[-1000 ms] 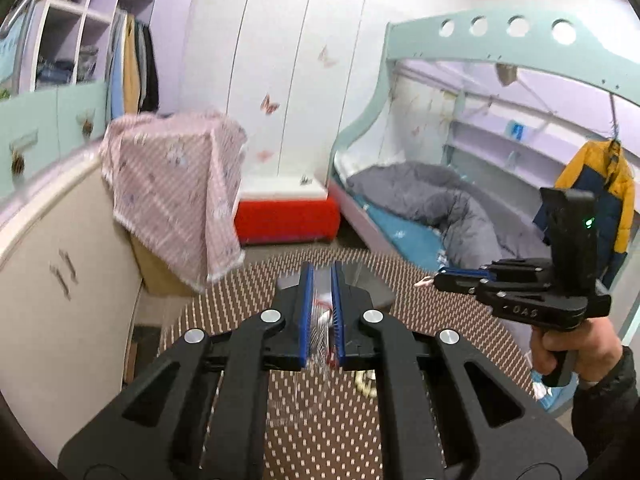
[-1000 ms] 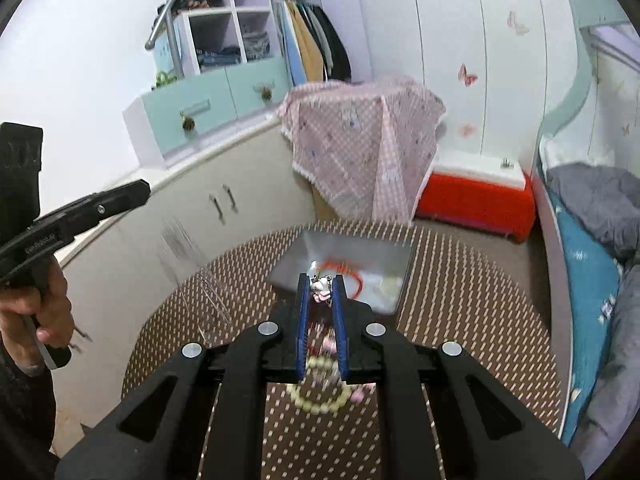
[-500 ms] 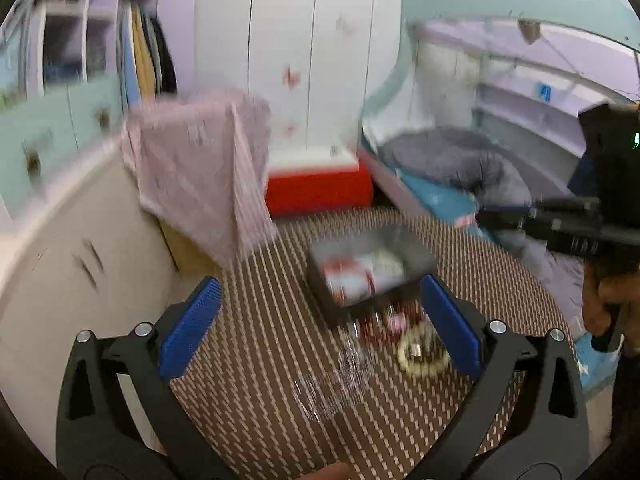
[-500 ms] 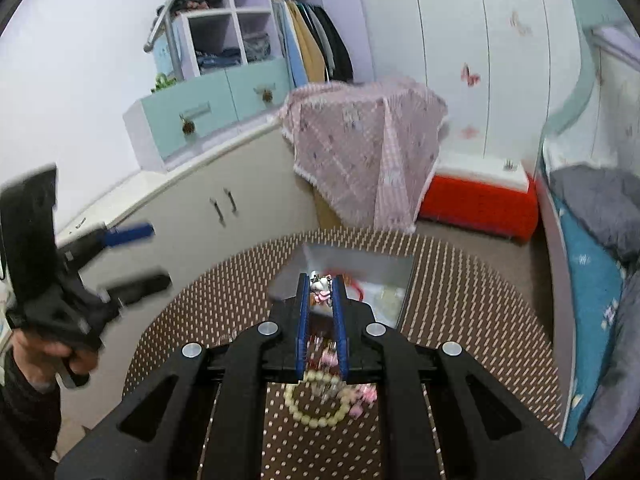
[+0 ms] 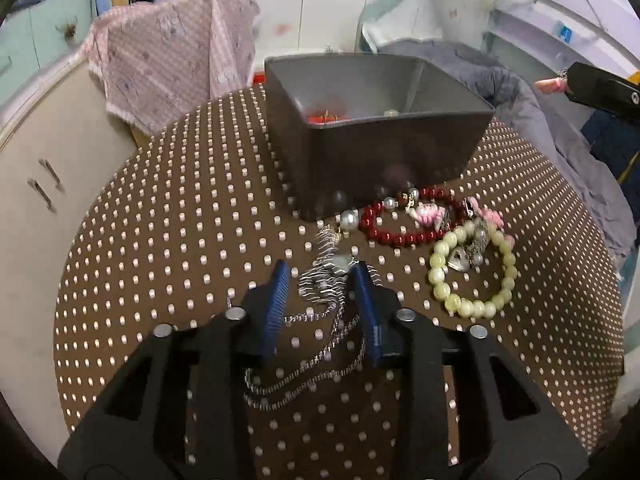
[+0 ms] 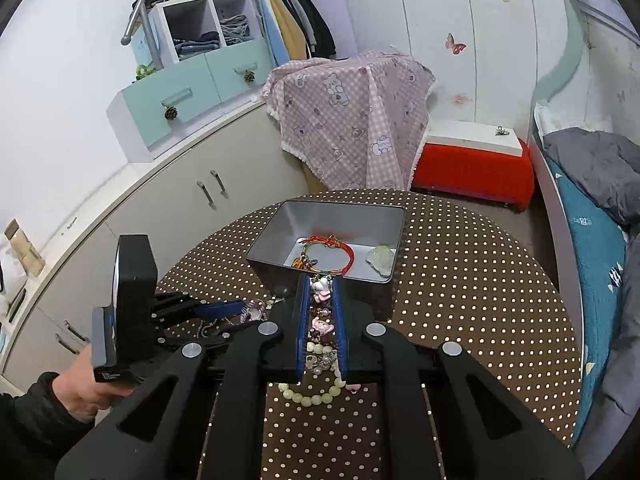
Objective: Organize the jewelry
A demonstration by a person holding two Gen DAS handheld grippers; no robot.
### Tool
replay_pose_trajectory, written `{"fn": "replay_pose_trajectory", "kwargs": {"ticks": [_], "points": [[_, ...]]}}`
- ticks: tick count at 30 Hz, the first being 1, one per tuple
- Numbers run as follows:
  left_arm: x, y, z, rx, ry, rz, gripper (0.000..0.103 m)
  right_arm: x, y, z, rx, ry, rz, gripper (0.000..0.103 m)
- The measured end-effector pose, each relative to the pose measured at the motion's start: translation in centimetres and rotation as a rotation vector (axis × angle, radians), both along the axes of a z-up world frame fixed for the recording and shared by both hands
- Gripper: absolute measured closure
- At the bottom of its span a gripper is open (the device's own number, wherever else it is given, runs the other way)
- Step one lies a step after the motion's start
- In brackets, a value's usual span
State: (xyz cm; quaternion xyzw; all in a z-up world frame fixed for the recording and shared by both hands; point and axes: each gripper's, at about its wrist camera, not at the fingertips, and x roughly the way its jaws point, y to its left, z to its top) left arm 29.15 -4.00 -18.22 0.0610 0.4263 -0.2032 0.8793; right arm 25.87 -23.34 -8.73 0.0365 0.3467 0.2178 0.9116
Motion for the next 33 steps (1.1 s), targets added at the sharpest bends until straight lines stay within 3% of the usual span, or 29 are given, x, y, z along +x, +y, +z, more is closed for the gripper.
{"fn": "replay_pose_trajectory", "kwargs": {"ticks": [5, 13, 21, 27, 33], "points": [[-0.8, 1.5, 2.7, -0.093, -0.022, -0.015, 0.088, 0.2, -0.1, 0.7, -0.005, -0.020, 0.001, 0.093], [-2.7, 3.9, 14.1, -0.208, -0.247, -0.038, 0.088, 0.6, 0.1, 4.8, -0.021, -0.116, 0.014, 0.093], [-2.2, 2.5, 21.4, -0.255, -0.414, -0.082, 0.088, 1.0, 0.6, 9.0, -0.040, -0.209, 0.028, 0.093], [0.0, 1.2, 21.4, -0.270, -0.413, -0.082, 0.088, 2.5, 0.9, 9.3, -0.023, -0.206, 0.040, 0.093], [3.0, -0.2, 18.8, -0.276, -0.327, -0.054, 0.087, 5.2, 1.3, 6.7, 0.000, -0.118, 0.041, 0.093]]}}
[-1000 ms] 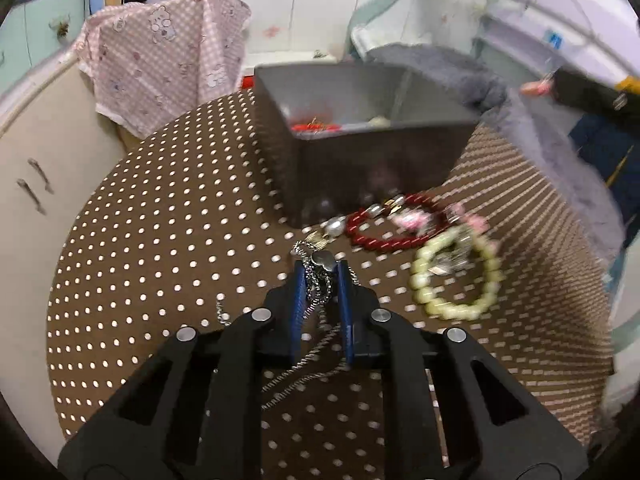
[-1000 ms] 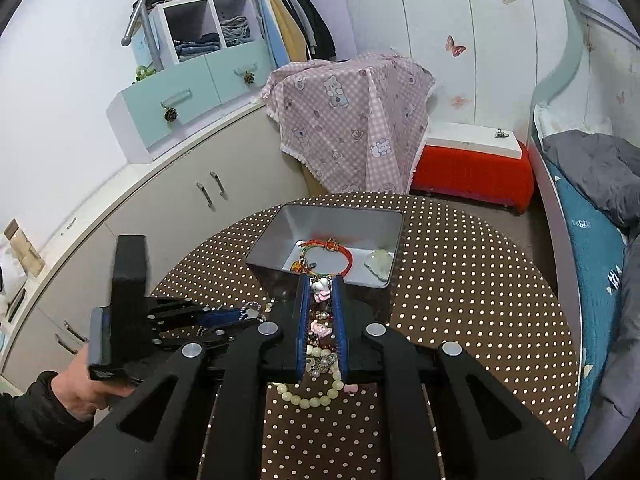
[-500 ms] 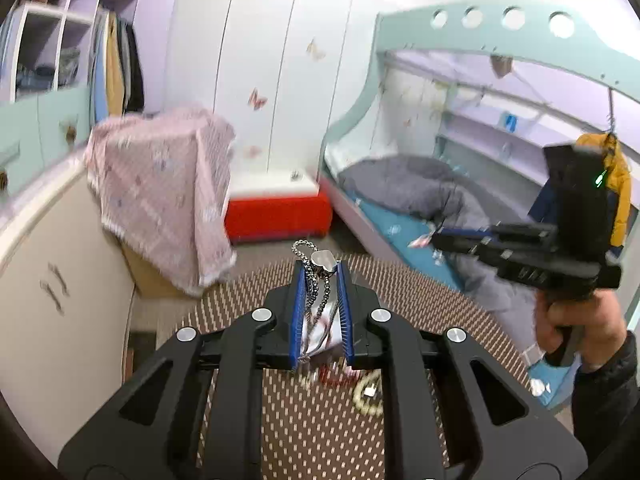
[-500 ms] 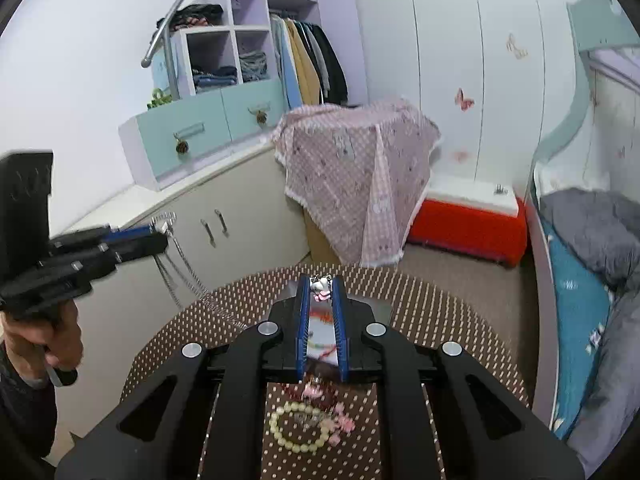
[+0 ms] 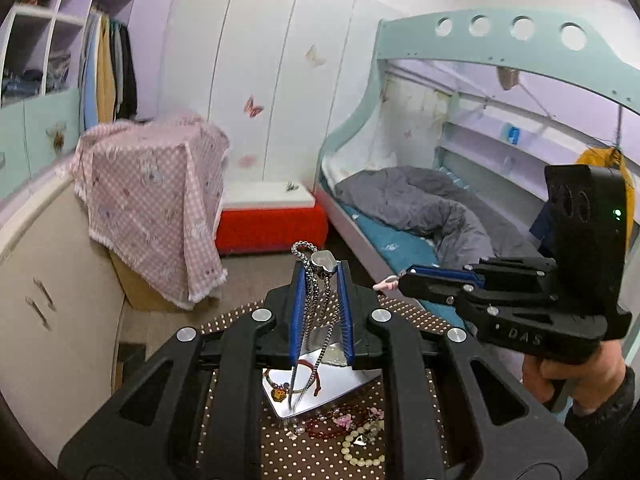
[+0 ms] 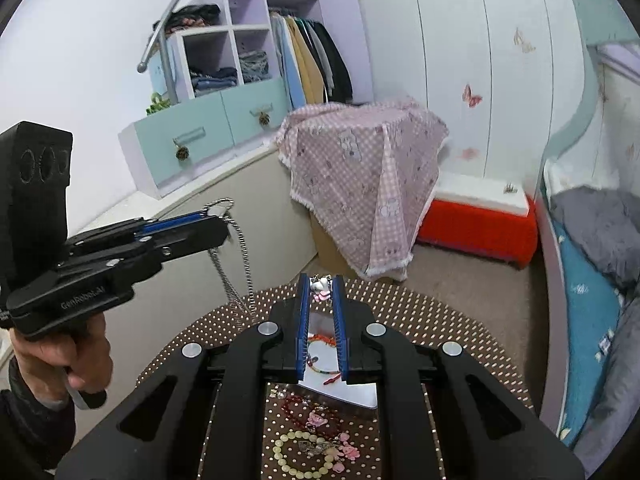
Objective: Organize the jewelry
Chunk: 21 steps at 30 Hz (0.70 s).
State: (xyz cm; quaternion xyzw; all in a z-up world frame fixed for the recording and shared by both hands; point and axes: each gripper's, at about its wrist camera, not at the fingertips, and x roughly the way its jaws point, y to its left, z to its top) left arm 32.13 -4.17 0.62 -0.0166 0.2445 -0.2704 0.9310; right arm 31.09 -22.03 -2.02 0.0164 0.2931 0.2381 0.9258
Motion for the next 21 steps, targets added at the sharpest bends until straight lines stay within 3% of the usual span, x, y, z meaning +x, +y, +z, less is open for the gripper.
{"fn": "replay_pose_trajectory", "kwargs": {"ticks": [4, 5, 6, 7, 8, 9, 10, 13, 21], "points": [[1.9, 0.1, -1.9, -0.016, 0.057, 0.027, 0.087, 1.6, 0.2, -2.0, 0.009, 0.069, 0.004, 0.092], [2.2, 0.1, -2.3, -0.002, 0.071, 0.035, 0.078, 2.2, 0.3, -2.9, 0.015, 0.100, 0.009, 0.092], [2.4, 0.0, -2.7, 0.014, 0.088, 0.039, 0.062, 2.6, 0.3, -3.3, 0.011, 0.121, 0.001, 0.087], [2.6, -0.1, -3.2, 0.039, 0.104, 0.059, 0.019, 3.0, 0.2, -3.8, 0.004, 0.137, -0.021, 0.071], [2.3, 0.2, -3.4, 0.045, 0.082, 0.092, 0.011, 3.1, 0.0, -4.1, 0.005, 0.144, -0.039, 0.058], [1.9, 0.4, -3.5, 0.049, 0.061, 0.111, 0.009, 3.2, -0.6, -4.3, 0.021, 0.146, -0.069, 0.027], [1.7, 0.6, -3.6, 0.064, 0.061, 0.121, 0.009, 3.0, -1.2, -4.4, 0.040, 0.133, -0.100, 0.016], [1.1, 1.2, -4.3, 0.110, 0.068, 0.174, 0.009, 2.6, -2.6, -4.3, 0.084, 0.125, -0.146, 0.013], [-1.4, 4.1, -5.3, 0.055, 0.086, 0.240, 0.008, 0.5, -4.2, -4.0, 0.100, 0.096, -0.202, 0.009]]}}
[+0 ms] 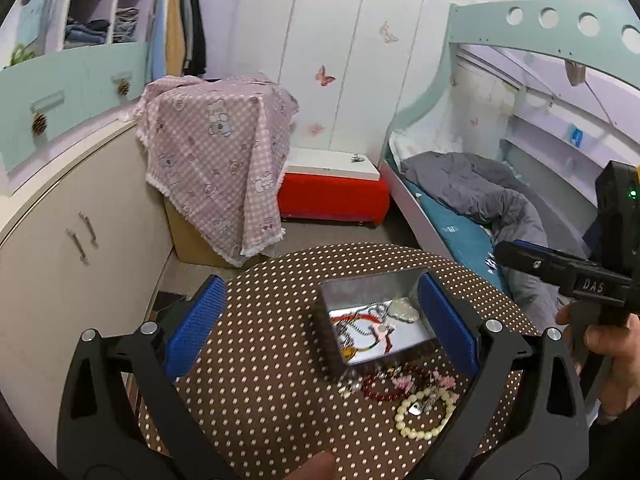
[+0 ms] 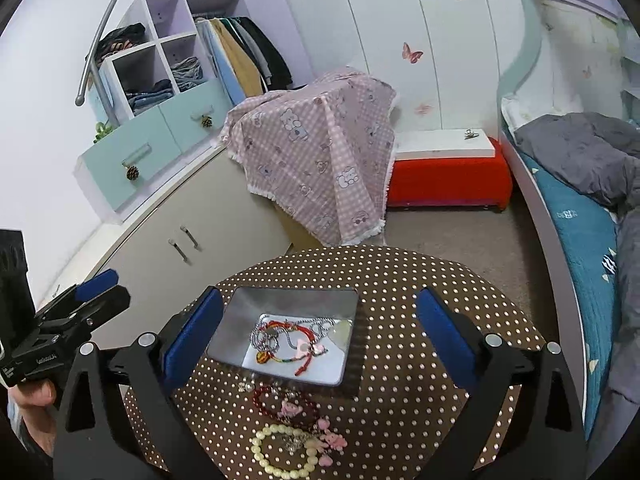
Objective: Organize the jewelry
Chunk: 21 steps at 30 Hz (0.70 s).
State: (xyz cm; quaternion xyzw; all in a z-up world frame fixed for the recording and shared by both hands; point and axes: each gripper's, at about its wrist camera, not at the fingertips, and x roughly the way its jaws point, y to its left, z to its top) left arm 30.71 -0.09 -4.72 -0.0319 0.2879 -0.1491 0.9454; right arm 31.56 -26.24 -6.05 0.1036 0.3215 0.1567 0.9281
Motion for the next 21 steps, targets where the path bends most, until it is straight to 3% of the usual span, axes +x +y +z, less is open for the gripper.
{"fn": "replay_pose_trajectory", "kwargs": {"ticks": [16, 21], "points": [[-4.1, 2.5, -2.5, -0.019, 0.020, 0.065, 0.008, -5.2, -0.2, 0.2, -0.066, -0.036, -0.060, 0.008], [-5.0, 1.8, -4.0, -0.021, 0.048, 0.042, 0.008, -6.4, 0.1, -1.4, -0.093, -0.006, -0.045, 0.008]]}}
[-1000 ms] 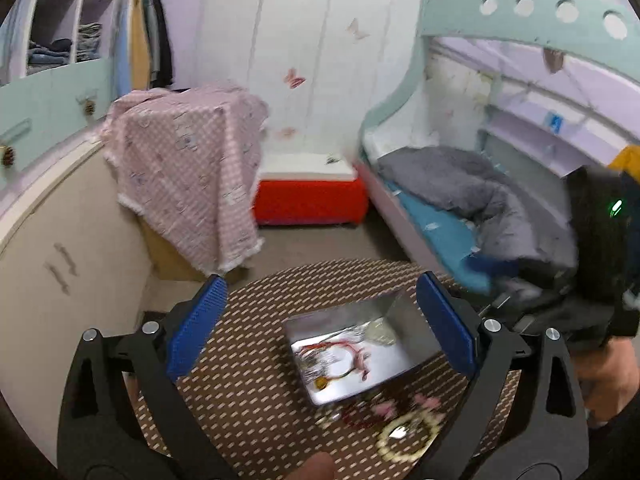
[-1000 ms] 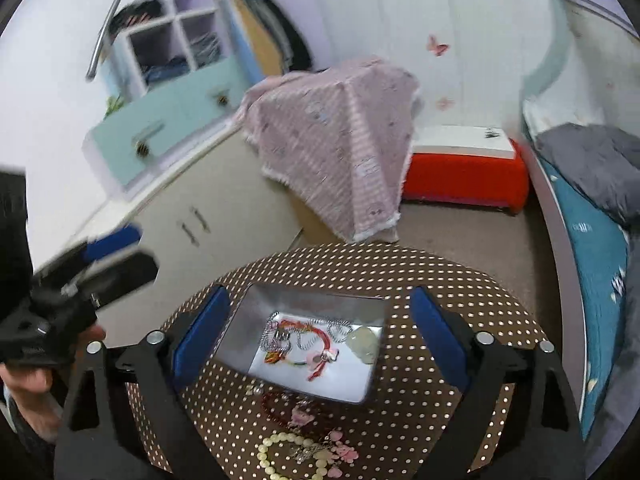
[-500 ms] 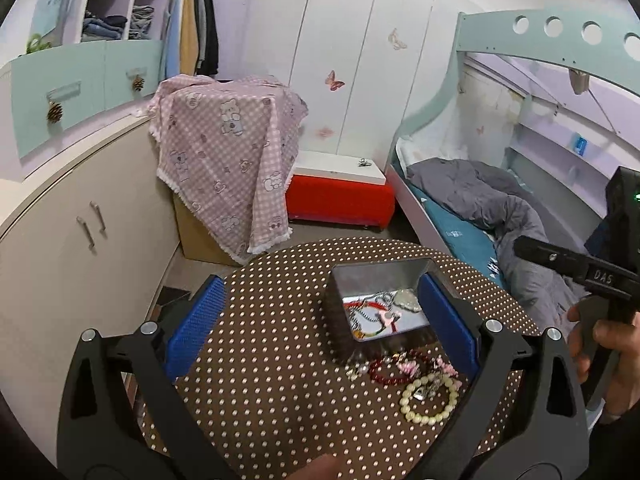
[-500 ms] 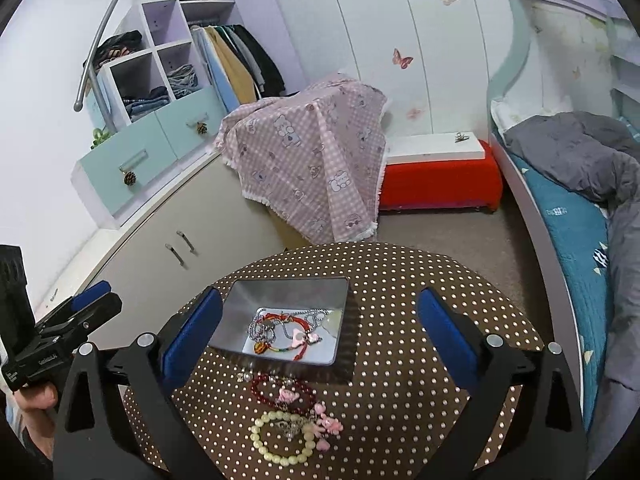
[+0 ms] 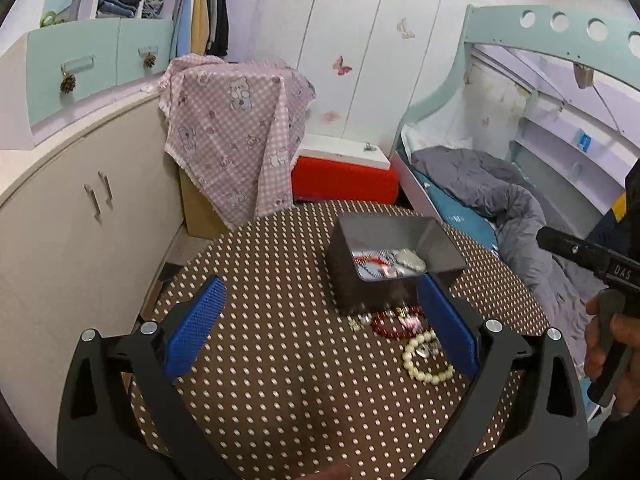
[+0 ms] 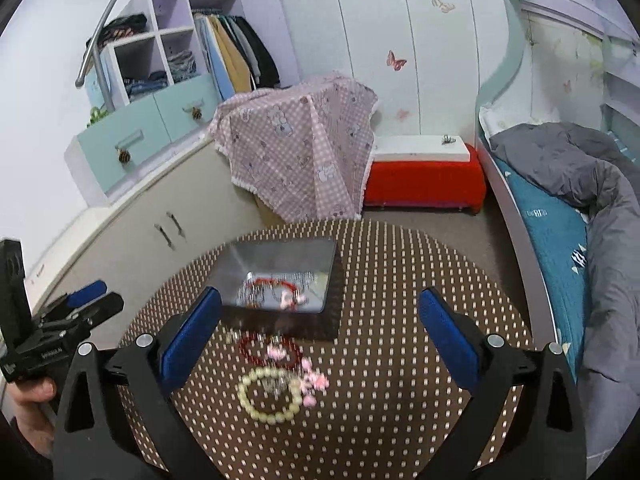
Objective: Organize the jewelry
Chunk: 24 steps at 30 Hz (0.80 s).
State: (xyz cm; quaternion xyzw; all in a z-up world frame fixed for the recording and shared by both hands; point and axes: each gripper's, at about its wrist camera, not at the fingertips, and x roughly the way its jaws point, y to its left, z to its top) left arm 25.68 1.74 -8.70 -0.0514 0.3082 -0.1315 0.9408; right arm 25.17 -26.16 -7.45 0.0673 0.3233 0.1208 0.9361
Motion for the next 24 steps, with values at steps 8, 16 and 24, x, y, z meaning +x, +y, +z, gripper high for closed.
{"fn": "replay_pose_trajectory", "kwargs": {"ticks": [8, 16, 24], "points": [[-0.4, -3.8, -3.0, 0.048, 0.070, -0.099, 0.008, -1.0, -1.3, -3.8, 0.011, 0.096, -0.029, 0.008], [0.8, -7.9, -6.8, 0.141, 0.177, -0.160, 0.009, -1.4, -2.4, -5.6, 0.029, 0.138, -0.039, 0.008], [1.9, -10.2, -9.7, 0.220, 0.250, -0.190, 0.046, -1.2, -3.1, -6.3, 0.034, 0.152, -0.038, 0.008]]}}
